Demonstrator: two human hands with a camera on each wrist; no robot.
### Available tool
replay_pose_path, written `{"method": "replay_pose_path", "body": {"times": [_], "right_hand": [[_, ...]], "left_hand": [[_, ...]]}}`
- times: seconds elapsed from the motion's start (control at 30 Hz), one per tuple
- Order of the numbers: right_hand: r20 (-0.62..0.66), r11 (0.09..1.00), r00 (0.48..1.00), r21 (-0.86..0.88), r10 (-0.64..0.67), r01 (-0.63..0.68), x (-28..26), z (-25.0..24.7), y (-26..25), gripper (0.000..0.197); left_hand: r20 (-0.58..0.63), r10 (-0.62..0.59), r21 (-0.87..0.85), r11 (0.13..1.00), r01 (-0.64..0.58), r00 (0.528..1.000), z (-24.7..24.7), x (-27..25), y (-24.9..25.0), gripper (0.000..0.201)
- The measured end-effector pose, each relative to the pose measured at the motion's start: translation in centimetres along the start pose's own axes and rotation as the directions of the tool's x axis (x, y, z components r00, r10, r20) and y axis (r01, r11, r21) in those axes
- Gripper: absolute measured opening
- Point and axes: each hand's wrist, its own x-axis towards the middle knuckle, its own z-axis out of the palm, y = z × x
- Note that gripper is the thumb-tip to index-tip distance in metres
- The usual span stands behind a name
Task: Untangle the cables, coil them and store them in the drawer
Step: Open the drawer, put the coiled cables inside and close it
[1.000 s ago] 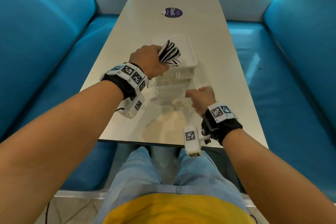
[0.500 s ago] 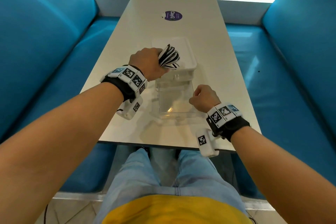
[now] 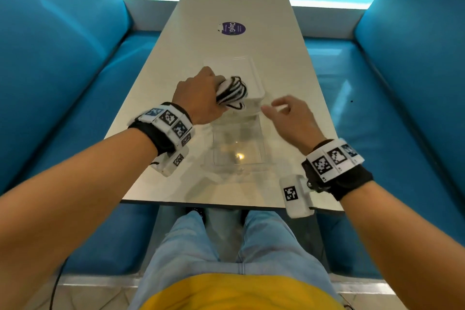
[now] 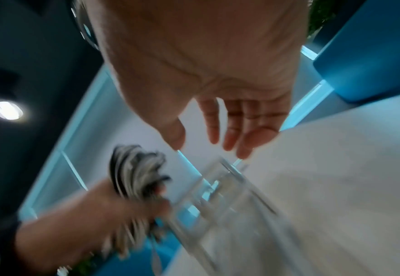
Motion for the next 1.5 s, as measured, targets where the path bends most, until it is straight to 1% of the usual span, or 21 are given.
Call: {"method": "replay_pose_path", "body": {"times": [0.07, 0.13, 0.2, 0.23, 0.3, 0.37, 0.43, 0.47, 0.53, 0.6, 0.67, 0.77, 0.83, 0.9, 0.97, 1.07, 1.17, 1.27, 1.37, 1.43, 1.5], "right_hand": [[-0.027, 0.98, 0.989, 0.129, -0.146, 0.149, 0.0, -1.4, -2.6, 0.04], [0.145, 0.971, 0.961, 0.086, -0.235, 0.224, -0.1, -2.2, -4.6, 0.053], [0.4, 0.972, 0.895, -0.044, -0.196, 0.233, -0.3, -1.9, -5.6, 0.071], [0.492, 0.964, 0.854, -0.095, -0.17, 0.247, -0.4, -1.6, -5.6, 0.074], [0.579, 0.957, 0.803, -0.123, -0.145, 0.262, -0.5, -1.0, -5.4, 0.072], [0.613, 0.963, 0.78, -0.113, -0.127, 0.245, -0.7, -0.6, -5.0, 0.06], [0.612, 0.971, 0.778, -0.068, -0.14, 0.229, -1.1, -0.4, -4.7, 0.04], [0.588, 0.976, 0.795, -0.041, -0.149, 0.213, -1.4, -0.3, -4.5, 0.032], [0.52, 0.979, 0.836, 0.006, -0.176, 0.202, -2.1, 0.0, -4.3, 0.024], [0.459, 0.975, 0.865, 0.009, -0.2, 0.221, -2.5, 0.3, -4.0, 0.023], [0.405, 0.974, 0.893, -0.031, -0.194, 0.226, -2.6, 0.6, -3.6, 0.034], [0.33, 0.964, 0.931, -0.153, -0.156, 0.216, -2.6, 0.7, -3.1, 0.084], [0.303, 0.933, 0.936, -0.25, -0.179, 0.259, -2.7, 1.0, -2.9, 0.101], [0.274, 0.888, 0.939, -0.351, -0.207, 0.298, -2.7, 1.4, -2.8, 0.103], [0.267, 0.827, 0.937, -0.456, -0.224, 0.328, -2.6, 1.4, -2.4, 0.102], [0.33, 0.769, 0.929, -0.544, -0.17, 0.334, -2.4, 0.2, -1.1, 0.089], [0.442, 0.718, 0.892, -0.592, -0.092, 0.367, -2.0, -0.5, 0.3, 0.062], [0.469, 0.648, 0.881, -0.653, -0.061, 0.393, -1.7, 0.3, 0.7, 0.047], [0.43, 0.57, 0.899, -0.719, -0.083, 0.397, -1.2, 1.4, 0.4, 0.039], [0.405, 0.493, 0.91, -0.776, -0.09, 0.394, -0.9, 2.1, 0.2, 0.035], [0.378, 0.455, 0.921, -0.805, -0.1, 0.38, -0.7, 3.1, -0.2, 0.024]], "left_hand": [[0.02, 0.155, 0.111, 0.981, -0.156, 0.988, -0.1, -0.8, 1.3, 0.028], [0.047, 0.272, 0.218, 0.936, -0.275, 0.961, -0.3, -1.5, 2.6, 0.026], [0.091, 0.341, 0.3, 0.886, -0.352, 0.936, -0.6, -1.9, 3.7, 0.026], [0.117, 0.375, 0.336, 0.857, -0.392, 0.92, -0.7, -2.0, 4.0, 0.024], [0.15, 0.433, 0.387, 0.801, -0.456, 0.889, -0.8, -2.1, 4.5, 0.022], [0.162, 0.475, 0.414, 0.763, -0.496, 0.865, -0.8, -2.5, 5.0, 0.022], [0.163, 0.495, 0.44, 0.738, -0.512, 0.853, -0.8, -2.6, 5.1, 0.021], [0.165, 0.504, 0.439, 0.733, -0.52, 0.848, -0.8, -2.7, 5.2, 0.02], [0.178, 0.508, 0.431, 0.73, -0.531, 0.843, -0.8, -2.9, 5.2, 0.016], [0.143, 0.517, 0.41, 0.745, -0.526, 0.844, -0.4, -2.9, 5.0, 0.017], [0.087, 0.493, 0.346, 0.8, -0.49, 0.866, 0.0, -3.1, 5.0, 0.022], [0.048, 0.383, 0.301, 0.875, -0.379, 0.922, 0.5, -3.4, 5.5, 0.045], [0.04, 0.367, 0.278, 0.889, -0.363, 0.929, 0.7, -3.6, 5.3, 0.061], [0.102, 0.376, 0.251, 0.886, -0.389, 0.921, 0.9, -3.5, 4.8, 0.084], [0.227, 0.357, 0.209, 0.891, -0.403, 0.906, 0.4, -3.6, 3.8, 0.114], [0.295, 0.256, 0.088, 0.952, -0.293, 0.921, -1.4, -3.0, 1.1, 0.13], [0.348, 0.155, 0.043, 0.982, -0.181, 0.924, -1.8, -0.9, -1.6, 0.117], [0.384, 0.155, -0.044, 0.988, -0.15, 0.91, -0.2, 0.7, -2.5, 0.085], [0.279, 0.191, -0.106, 0.98, -0.167, 0.941, 1.5, 0.8, -2.5, 0.061], [0.203, 0.18, -0.091, 0.982, -0.165, 0.962, 2.0, 0.5, -2.4, 0.055], [0.172, 0.177, -0.067, 0.984, -0.168, 0.969, 2.4, 0.1, -2.2, 0.053]]}}
